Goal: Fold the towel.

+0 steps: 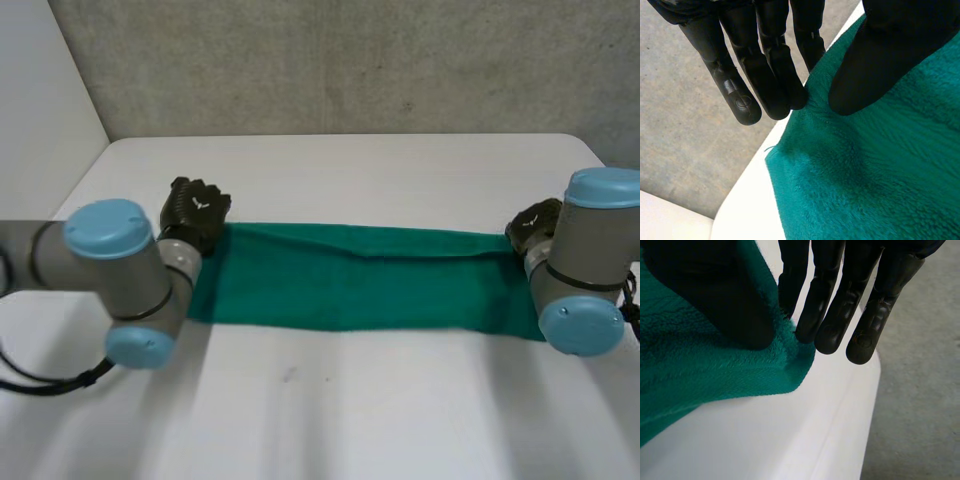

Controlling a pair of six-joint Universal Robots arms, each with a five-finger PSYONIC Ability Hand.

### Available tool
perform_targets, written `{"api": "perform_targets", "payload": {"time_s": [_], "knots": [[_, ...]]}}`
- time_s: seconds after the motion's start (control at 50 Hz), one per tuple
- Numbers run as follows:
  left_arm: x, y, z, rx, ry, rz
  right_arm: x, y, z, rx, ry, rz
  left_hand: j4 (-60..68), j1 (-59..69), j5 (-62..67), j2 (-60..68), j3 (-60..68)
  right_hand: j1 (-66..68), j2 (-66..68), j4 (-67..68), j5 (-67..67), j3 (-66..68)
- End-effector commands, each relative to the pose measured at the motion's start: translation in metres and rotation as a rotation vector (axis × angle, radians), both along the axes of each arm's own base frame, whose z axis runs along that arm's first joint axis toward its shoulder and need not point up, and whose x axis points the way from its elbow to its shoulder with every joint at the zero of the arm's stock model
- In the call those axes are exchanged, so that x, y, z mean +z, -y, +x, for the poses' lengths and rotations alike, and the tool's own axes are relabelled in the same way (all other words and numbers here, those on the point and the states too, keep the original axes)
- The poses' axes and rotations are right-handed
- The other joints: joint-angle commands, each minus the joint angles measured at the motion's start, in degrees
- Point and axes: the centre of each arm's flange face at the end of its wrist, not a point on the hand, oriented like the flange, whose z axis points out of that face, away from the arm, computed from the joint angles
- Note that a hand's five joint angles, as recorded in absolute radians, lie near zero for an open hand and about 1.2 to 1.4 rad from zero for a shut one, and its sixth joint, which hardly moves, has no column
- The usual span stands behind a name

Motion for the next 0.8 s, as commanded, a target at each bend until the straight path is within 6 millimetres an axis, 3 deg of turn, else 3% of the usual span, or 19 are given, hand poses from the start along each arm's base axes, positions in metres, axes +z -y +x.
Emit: {"api": "perform_targets", "payload": {"time_s": [0.02,0.12,0.24,0.26,0.3,0.32,0.34,0.36,0.38,0.42,0.46,0.62,0.7,0.76,0.8], "knots": [[-0.019,0.034,-0.014,0.004,0.019,-0.051,-0.011,0.021,0.006,-0.009,0.005,-0.037,11.53,14.57,14.14,11.1,11.64,24.55,12.1,11.61,13.24,12.13],[-0.027,0.041,-0.018,-0.004,0.033,-0.069,-0.014,0.027,0.015,0.003,0.023,-0.067,11.53,14.57,14.14,11.1,11.64,24.55,12.1,11.61,13.24,12.13],[-0.02,0.047,-0.021,-0.006,-0.001,-0.151,-0.01,0.034,0.019,0.005,0.053,-0.132,11.53,14.57,14.14,11.1,11.64,24.55,12.1,11.61,13.24,12.13],[-0.018,0.047,-0.023,-0.008,-0.009,-0.173,-0.009,0.034,0.019,0.007,0.055,-0.137,11.53,14.57,14.14,11.1,11.64,15.62,3.17,2.68,4.31,3.19],[-0.017,0.047,-0.025,-0.012,-0.016,-0.189,-0.008,0.035,0.019,0.003,0.06,-0.144,11.53,14.57,14.14,11.1,11.64,-14.92,-27.37,-27.86,-26.23,-27.34],[-0.017,0.044,-0.028,-0.021,-0.018,-0.196,-0.006,0.036,0.019,-0.001,0.071,-0.153,-8.6,-5.56,-5.99,-9.02,-8.49,-41.39,-53.85,-54.34,-52.7,-53.82],[-0.017,0.044,-0.028,-0.021,-0.018,-0.196,-0.006,0.036,0.019,-0.001,0.071,-0.153,-8.8,-5.76,-6.19,-9.22,-8.69,-41.66,-54.11,-54.6,-52.97,-54.09],[-0.017,0.042,-0.029,-0.027,-0.019,-0.198,-0.005,0.037,0.019,-0.004,0.081,-0.158,-27.29,-24.25,-24.67,-27.71,-27.18,-45.45,-57.9,-58.39,-56.76,-57.87],[-0.018,0.035,-0.034,-0.049,-0.02,-0.196,-0.004,0.039,0.017,-0.017,0.11,-0.164,-55.62,-52.58,-53.0,-56.04,-55.51,-45.45,-57.9,-58.39,-56.76,-57.87],[-0.011,0.027,-0.042,-0.082,-0.032,-0.217,0.003,0.039,0.015,-0.026,0.151,-0.18,-58.47,-55.43,-55.86,-58.9,-58.36,-45.45,-57.9,-58.39,-56.76,-57.87],[-0.002,0.023,-0.045,-0.099,-0.046,-0.244,0.042,0.036,0.012,-0.039,0.257,-0.246,-58.47,-55.43,-55.86,-58.9,-58.36,-45.45,-57.9,-58.39,-56.76,-57.87],[0.031,0.009,-0.038,-0.101,-0.073,-0.292,0.115,0.009,-0.002,-0.034,0.434,-0.347,-58.43,-55.39,-55.81,-58.85,-58.32,-45.45,-57.9,-58.39,-56.76,-57.87],[0.044,-0.004,-0.029,-0.094,-0.073,-0.285,0.133,-0.008,-0.02,-0.021,0.439,-0.329,-58.43,-55.39,-55.81,-58.85,-58.32,-45.45,-57.9,-58.39,-56.76,-57.87],[0.054,-0.014,-0.021,-0.087,-0.08,-0.279,0.136,-0.021,-0.026,-0.002,0.435,-0.288,-58.43,-55.39,-55.81,-58.85,-58.32,-45.45,-57.9,-58.39,-56.76,-57.87],[0.061,-0.032,-0.01,-0.085,-0.115,-0.243,0.134,-0.035,-0.03,0.009,0.431,-0.226,-58.43,-55.39,-55.81,-58.85,-58.32,-45.45,-57.9,-58.39,-56.76,-57.87]]}}
